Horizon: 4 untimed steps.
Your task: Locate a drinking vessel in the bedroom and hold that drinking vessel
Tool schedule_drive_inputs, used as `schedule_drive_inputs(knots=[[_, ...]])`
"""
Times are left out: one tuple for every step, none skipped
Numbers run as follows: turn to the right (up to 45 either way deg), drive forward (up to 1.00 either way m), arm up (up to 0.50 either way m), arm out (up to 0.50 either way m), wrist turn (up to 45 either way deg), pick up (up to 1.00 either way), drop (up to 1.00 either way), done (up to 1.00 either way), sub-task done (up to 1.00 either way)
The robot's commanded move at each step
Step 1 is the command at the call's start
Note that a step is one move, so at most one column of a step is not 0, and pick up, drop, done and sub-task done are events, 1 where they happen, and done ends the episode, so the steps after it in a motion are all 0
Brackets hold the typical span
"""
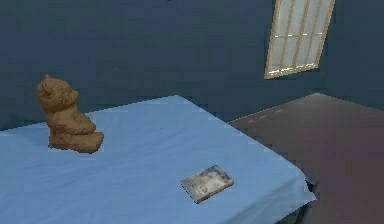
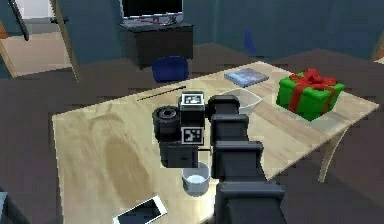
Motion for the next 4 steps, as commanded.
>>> schedule_drive_inputs(knots=[[0.0,0.0,0.0,0.0,9.0,0.0,0.0,0.0,0.0],[0.0,0.0,-0.3,0.0,0.0,0.0,0.0,0.0,0.0],[0.0,0.0,0.0,0.0,0.0,1.0,0.0,0.0,0.0],[0.0,0.0,0.1,0.0,0.0,0.0,0.0,0.0,0.0]])
